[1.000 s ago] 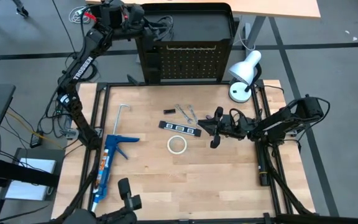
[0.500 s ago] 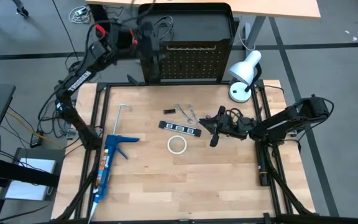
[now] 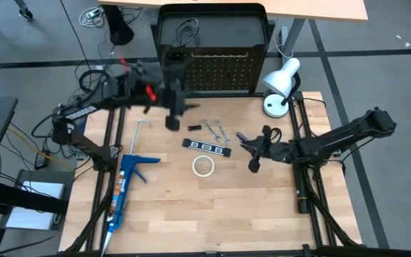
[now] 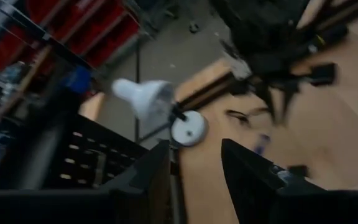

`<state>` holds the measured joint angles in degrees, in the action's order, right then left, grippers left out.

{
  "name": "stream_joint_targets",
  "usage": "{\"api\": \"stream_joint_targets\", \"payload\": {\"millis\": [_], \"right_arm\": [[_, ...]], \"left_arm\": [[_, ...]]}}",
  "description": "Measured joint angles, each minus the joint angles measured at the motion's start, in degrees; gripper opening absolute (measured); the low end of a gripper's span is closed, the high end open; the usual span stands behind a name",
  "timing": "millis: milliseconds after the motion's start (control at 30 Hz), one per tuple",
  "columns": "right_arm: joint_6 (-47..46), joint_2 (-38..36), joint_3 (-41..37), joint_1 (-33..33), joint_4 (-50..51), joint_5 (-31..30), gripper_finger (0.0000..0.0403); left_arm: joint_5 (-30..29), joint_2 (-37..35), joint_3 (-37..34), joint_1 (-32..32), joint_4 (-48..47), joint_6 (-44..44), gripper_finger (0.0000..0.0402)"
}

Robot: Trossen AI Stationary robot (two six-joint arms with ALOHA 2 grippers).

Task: Hang tools onto peg board
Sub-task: Put the safety glasses on top of the pegboard

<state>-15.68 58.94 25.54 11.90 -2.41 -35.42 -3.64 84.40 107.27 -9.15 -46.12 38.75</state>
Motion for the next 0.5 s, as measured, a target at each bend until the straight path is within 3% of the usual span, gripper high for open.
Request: {"api": "stream_joint_targets", "payload": {"millis": [133, 500], "right_arm": [[-9.8, -0.1, 7.5, 2.0, 21.8, -0.6, 0.0057], [-29.9, 0.8, 9.2, 11.5, 47.3, 1.2, 0.0072]], "left_arm": [[-3.9, -0.6, -7.0, 4.8, 1.9, -3.1, 0.0152], [-9.3, -0.5, -34.1, 11.9, 20.2, -15.3, 0.0152]]}}
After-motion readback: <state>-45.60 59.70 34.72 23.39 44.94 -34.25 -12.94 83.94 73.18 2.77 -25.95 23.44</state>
